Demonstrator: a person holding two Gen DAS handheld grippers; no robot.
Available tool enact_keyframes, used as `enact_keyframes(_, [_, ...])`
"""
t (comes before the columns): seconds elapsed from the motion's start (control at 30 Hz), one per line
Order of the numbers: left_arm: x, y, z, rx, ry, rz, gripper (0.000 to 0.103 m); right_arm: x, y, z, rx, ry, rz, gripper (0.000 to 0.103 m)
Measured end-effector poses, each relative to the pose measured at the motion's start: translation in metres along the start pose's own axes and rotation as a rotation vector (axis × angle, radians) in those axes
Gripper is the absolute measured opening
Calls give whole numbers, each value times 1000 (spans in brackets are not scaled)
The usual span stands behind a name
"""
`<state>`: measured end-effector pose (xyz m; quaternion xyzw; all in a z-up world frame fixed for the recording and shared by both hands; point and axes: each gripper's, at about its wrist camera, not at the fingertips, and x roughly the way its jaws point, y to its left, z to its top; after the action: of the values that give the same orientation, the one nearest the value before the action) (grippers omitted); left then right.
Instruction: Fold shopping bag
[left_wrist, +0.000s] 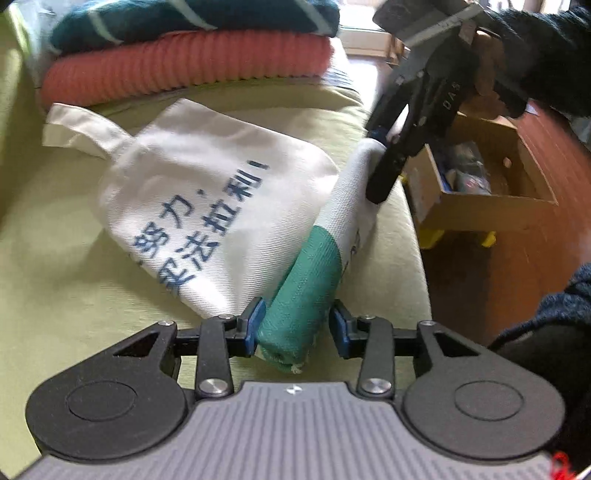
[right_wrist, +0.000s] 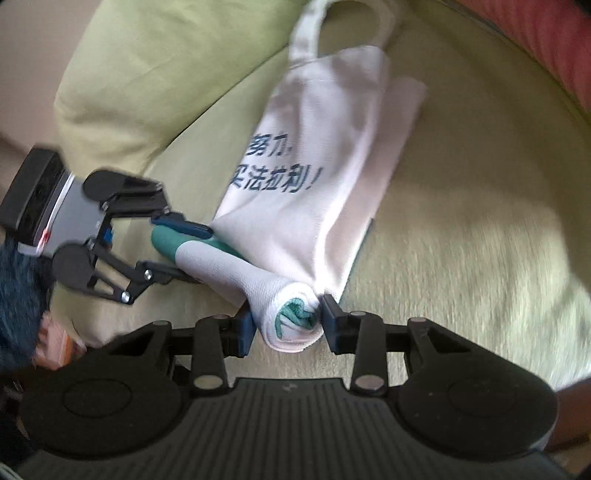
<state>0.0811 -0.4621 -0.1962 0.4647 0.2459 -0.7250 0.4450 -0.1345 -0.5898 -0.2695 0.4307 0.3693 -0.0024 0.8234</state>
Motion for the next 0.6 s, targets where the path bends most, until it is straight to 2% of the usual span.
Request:
enact_keyframes(0.1, [-13,-10,-2,-8,-35,106,52,-1,-7,2,91,1,-1,32])
enact_keyframes(0.17, [-26,-24,-5,26,-76,218,51,-2,-10,4,142,11,-6,32])
enact_keyframes(0.2, [-32,-31,-6,45,-98,258,43,-2,-11,6,162,20,-8,32])
enact_keyframes(0.27, [-43,-43,-6,87,-147,301,38,-2,-13,9,204,38,-15,31])
enact_keyframes(0.3, [-46,-50,-6,114,-165,310,30,-2,-13,11,225,48,-20,31])
enact_keyframes(0.37, [-42,-63,-5,183,-162,321,24,-1,-13,16,256,71,-35,31])
enact_keyframes(0.43, [-27,-68,-1,224,-133,346,23,3,-14,22,273,90,-49,30])
enact_keyframes(0.6, [4,-62,4,215,-96,377,23,18,-10,38,310,119,-86,29])
